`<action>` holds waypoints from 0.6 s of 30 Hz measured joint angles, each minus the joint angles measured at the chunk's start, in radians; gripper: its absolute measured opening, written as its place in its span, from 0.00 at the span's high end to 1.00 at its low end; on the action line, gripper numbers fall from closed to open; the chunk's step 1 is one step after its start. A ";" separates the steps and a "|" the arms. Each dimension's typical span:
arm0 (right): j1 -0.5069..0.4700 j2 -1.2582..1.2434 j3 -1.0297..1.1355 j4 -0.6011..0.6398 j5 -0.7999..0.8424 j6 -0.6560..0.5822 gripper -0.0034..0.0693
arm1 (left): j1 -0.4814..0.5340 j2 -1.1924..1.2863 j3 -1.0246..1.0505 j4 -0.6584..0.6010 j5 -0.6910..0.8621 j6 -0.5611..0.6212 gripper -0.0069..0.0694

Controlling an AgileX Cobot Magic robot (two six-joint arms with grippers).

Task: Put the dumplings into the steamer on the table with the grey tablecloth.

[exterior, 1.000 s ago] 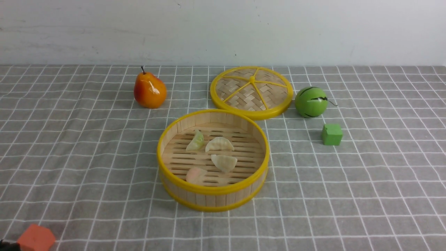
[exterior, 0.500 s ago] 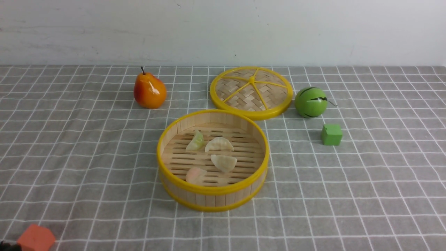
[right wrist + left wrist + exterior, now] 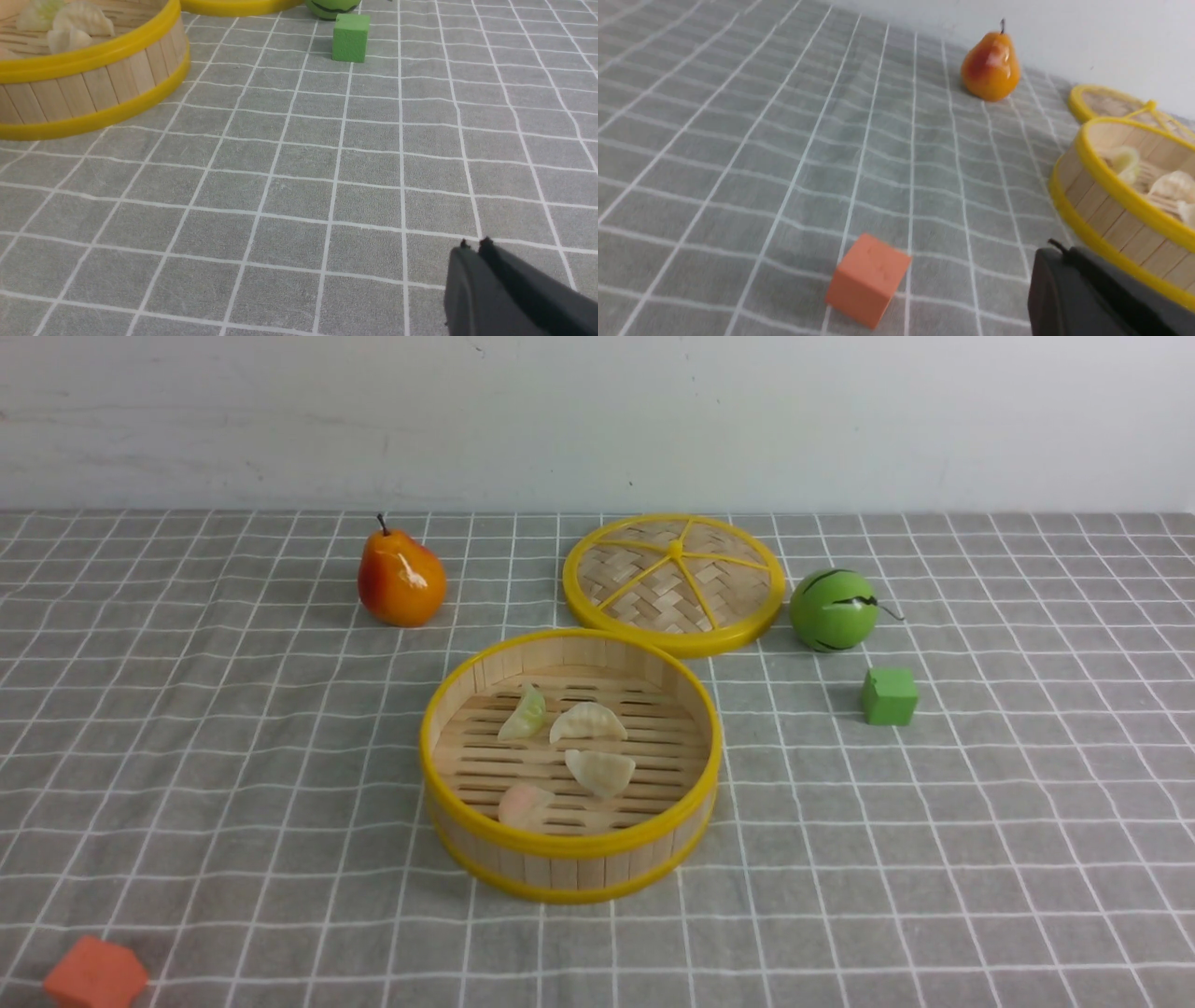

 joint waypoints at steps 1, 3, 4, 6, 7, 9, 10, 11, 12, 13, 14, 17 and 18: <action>0.000 0.000 0.000 0.000 0.000 0.000 0.93 | 0.004 0.000 0.005 -0.012 0.025 0.022 0.93; 0.000 0.000 0.000 0.000 0.000 0.000 0.93 | 0.005 0.000 0.008 -0.026 0.063 0.054 0.93; 0.000 0.000 0.000 0.000 0.000 0.000 0.92 | 0.005 0.000 0.010 -0.038 0.105 0.088 0.93; 0.000 0.000 0.000 0.000 0.000 0.000 0.92 | 0.004 0.000 0.012 -0.047 0.128 0.126 0.93; 0.000 0.000 0.000 0.000 0.000 0.000 0.92 | 0.004 0.000 0.012 -0.048 0.129 0.138 0.93; 0.000 0.000 0.000 0.000 0.000 0.000 0.92 | 0.004 0.000 0.012 -0.049 0.130 0.147 0.93; 0.000 0.000 0.000 0.000 0.000 0.000 0.92 | 0.004 0.000 0.012 -0.049 0.130 0.149 0.93; 0.000 0.000 0.000 0.000 0.000 0.000 0.91 | 0.004 0.000 0.012 -0.050 0.130 0.151 0.93; 0.000 0.000 0.000 0.000 0.000 0.000 0.91 | 0.004 0.000 0.012 -0.050 0.130 0.152 0.93; 0.000 0.000 0.000 0.000 0.000 0.000 0.91 | 0.004 0.000 0.012 -0.050 0.130 0.153 0.93; 0.000 0.000 0.000 0.000 0.000 0.000 0.91 | 0.004 0.000 0.012 -0.050 0.130 0.153 0.93; 0.000 0.000 0.000 0.000 0.000 0.000 0.90 | 0.004 0.000 0.012 -0.050 0.130 0.154 0.93; 0.000 0.000 0.000 0.000 0.000 0.000 0.90 | 0.004 0.000 0.012 -0.050 0.130 0.154 0.93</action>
